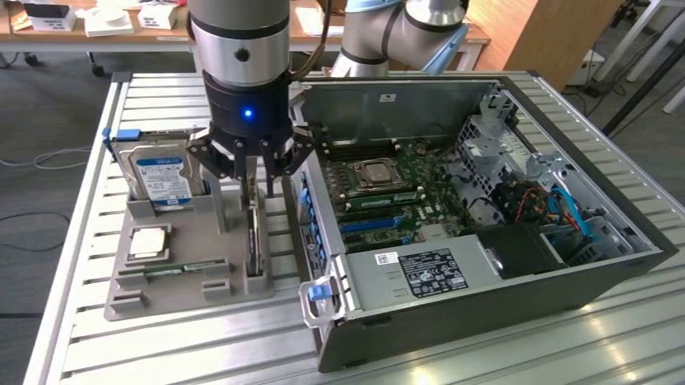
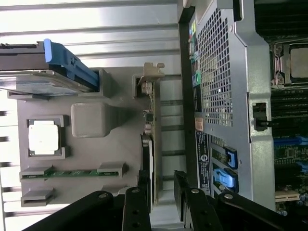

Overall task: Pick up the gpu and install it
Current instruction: 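Pick up the gpu and move the gpu toward the slot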

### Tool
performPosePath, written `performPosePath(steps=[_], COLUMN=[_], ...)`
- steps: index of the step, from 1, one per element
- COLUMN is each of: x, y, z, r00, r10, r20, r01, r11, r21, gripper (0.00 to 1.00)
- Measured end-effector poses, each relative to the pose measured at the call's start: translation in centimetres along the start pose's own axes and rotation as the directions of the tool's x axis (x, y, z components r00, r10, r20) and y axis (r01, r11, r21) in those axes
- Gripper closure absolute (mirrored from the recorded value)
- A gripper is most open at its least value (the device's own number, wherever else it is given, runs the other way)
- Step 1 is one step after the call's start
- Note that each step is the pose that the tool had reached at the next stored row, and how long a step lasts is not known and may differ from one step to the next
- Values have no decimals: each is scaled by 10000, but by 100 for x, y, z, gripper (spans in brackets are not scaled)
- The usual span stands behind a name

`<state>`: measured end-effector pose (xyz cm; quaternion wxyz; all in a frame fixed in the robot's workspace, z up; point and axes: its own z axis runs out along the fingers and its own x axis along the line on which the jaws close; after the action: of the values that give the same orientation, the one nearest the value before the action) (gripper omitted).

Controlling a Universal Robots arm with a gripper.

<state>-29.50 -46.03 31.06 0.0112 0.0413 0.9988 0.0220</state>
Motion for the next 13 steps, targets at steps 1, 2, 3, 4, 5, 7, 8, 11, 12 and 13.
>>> performPosePath(steps=[1,2,3,4,5,7,8,11,12,13], x=[2,3,4,5,7,8,8,8,8,8], y=[-1,-2,-3,-4,-5,-5,-5,-5,-5,-5], z=[17,35,52,71,88,105,105,105,105,105], r00=[10000,10000,10000,10000,10000,10000,10000,10000,10000,10000], r10=[0,0,0,0,0,0,0,0,1,0], r20=[0,-1,-1,0,-1,-1,-2,-1,-1,-1], r01=[0,0,0,0,0,0,0,0,-1,0], r11=[10000,10000,10000,10000,10000,10000,10000,10000,10000,10000], r21=[0,1,1,0,1,1,1,1,1,1], gripper=[64,64,64,64,64,64,64,64,64,64])
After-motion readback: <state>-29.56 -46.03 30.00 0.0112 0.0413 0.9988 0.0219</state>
